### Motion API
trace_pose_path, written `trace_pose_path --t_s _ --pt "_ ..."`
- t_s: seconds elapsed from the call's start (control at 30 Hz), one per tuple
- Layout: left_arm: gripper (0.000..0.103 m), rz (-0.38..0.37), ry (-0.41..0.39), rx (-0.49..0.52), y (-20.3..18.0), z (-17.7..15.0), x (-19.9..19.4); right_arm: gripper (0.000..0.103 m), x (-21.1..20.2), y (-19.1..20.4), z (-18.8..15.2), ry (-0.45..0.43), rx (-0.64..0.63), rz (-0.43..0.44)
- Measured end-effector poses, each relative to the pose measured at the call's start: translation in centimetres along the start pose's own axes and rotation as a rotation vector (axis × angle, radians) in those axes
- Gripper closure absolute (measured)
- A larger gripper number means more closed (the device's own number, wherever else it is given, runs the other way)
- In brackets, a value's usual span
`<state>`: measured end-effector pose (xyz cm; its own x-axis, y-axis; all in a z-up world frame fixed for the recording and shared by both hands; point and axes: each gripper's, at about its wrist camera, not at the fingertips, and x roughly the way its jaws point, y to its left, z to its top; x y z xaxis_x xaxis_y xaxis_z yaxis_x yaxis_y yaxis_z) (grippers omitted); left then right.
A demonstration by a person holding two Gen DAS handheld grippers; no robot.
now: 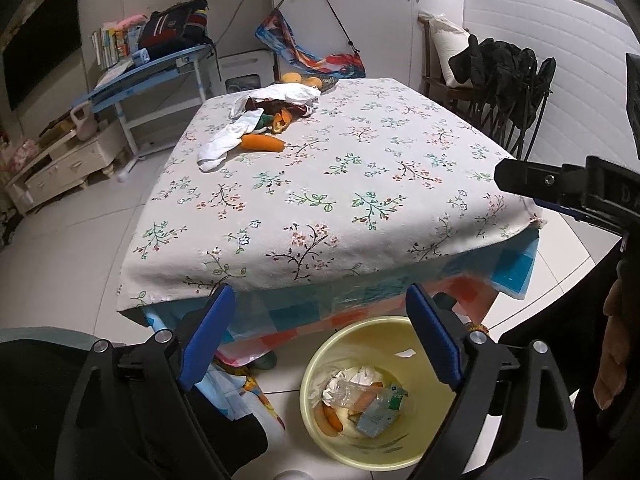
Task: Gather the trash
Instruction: 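Move both grippers back to the remaining peels and tissue on the table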
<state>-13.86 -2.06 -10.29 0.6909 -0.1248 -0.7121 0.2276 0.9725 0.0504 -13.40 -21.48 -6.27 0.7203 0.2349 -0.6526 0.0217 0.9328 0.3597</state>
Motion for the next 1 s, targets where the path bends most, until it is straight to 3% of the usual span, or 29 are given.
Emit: trace_pose_path --t_s 0.77,1.0 --pt "0.017 0.015 -0.005 -0.014 0.6 0.0 0.0 0.02 0.4 2.6 -0.5 0.005 -0.049 0.025" --pt "0.017 0.033 -0.014 -0.072 2.1 0.2 -0.6 0.02 0.6 3.8 0.4 0.006 -0.096 0.048"
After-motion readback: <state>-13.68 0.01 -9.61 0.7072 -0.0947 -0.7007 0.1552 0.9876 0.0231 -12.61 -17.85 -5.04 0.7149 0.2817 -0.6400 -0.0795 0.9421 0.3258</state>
